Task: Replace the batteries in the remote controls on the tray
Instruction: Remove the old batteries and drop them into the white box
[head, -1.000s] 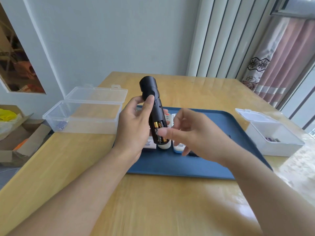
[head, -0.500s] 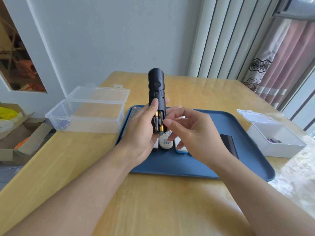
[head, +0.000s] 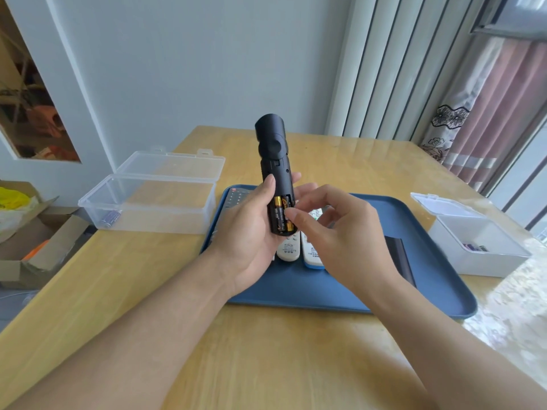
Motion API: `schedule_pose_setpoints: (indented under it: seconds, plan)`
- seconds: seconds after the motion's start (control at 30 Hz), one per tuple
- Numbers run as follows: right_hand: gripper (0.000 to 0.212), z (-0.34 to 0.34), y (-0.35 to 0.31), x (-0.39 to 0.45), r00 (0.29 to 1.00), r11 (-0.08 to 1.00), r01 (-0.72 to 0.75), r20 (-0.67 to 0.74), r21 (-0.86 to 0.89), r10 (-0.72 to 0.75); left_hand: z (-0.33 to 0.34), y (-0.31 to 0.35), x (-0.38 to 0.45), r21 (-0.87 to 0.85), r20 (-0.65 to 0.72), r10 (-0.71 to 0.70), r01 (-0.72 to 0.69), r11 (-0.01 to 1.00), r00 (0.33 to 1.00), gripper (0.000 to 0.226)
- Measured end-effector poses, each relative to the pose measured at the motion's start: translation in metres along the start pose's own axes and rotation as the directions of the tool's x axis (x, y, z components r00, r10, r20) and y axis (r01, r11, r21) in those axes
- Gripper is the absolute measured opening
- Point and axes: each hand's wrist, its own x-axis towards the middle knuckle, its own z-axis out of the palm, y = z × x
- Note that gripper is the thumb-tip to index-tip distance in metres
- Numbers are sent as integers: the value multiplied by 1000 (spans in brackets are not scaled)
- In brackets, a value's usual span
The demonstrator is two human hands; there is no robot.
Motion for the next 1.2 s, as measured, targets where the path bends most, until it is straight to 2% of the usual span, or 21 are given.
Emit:
schedule_pose_setpoints:
  seconds: [0.1, 0.2, 0.43, 0.63, 0.8, 1.2]
  plan:
    - [16, 2, -2, 1, 989, 984, -150, 29, 100, 147, 2, -4, 1, -13, 13, 27, -27, 1000, 1000, 44]
    - [19, 2, -7, 3, 948, 907, -318, 119, 276, 296, 3, -7, 0, 28, 53, 40, -42, 999, 998, 44]
    - [29, -2, -8, 6, 883, 790, -470, 202, 393, 424, 3, -9, 1, 56, 163, -20, 11, 998, 986, 63]
    - [18, -4, -6, 7, 879, 780, -476, 239, 406, 412, 3, -12, 2, 21, 130, 20, -23, 1000, 991, 55]
    - [16, -5, -7, 7, 894, 795, -449, 222, 408, 390, 3, -9, 0, 233, -5, 180, -174, 957, 984, 34]
    - [14, -7, -4, 11, 886, 785, -464, 229, 410, 404, 0, -11, 0, 493, -4, 316, -273, 826, 949, 29]
